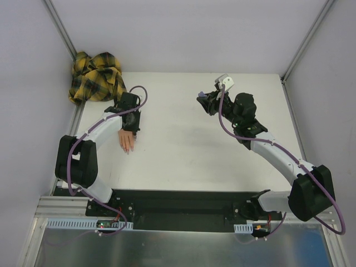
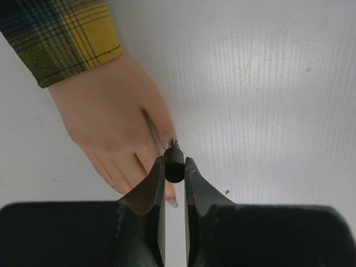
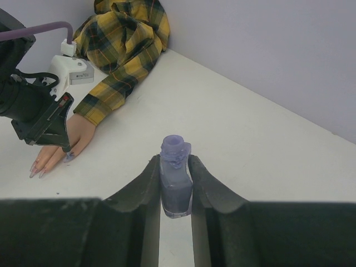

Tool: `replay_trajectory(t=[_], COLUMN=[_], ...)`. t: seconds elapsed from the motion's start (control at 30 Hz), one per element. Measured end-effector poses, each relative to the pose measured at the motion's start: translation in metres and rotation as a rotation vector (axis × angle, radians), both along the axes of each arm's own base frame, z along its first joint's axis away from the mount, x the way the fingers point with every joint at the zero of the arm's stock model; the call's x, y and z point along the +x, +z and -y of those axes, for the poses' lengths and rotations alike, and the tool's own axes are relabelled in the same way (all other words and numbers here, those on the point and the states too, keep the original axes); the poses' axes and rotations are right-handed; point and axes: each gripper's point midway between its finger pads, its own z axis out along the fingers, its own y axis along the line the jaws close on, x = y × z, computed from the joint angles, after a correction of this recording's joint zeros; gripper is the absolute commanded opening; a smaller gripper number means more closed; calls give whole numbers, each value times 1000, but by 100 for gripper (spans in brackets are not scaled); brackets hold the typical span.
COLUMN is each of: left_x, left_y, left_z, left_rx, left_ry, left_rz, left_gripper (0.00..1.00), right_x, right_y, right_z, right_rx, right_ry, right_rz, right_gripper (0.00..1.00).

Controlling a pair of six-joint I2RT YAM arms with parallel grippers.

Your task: Paint the nails

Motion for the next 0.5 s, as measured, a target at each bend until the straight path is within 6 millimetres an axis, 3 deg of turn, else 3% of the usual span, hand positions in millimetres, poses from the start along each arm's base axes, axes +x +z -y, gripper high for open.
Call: replay_trajectory(t=[0.5], left_x=[0], left_y=[-2], left_z=[0], left_rx=[3], left_ry=[-3], left_rz=[-6], left_gripper=[0], right_x=[0], right_y=[0], right_z=[0], right_rx=[1], right_ry=[0], right_rz=[2], right_gripper=[0])
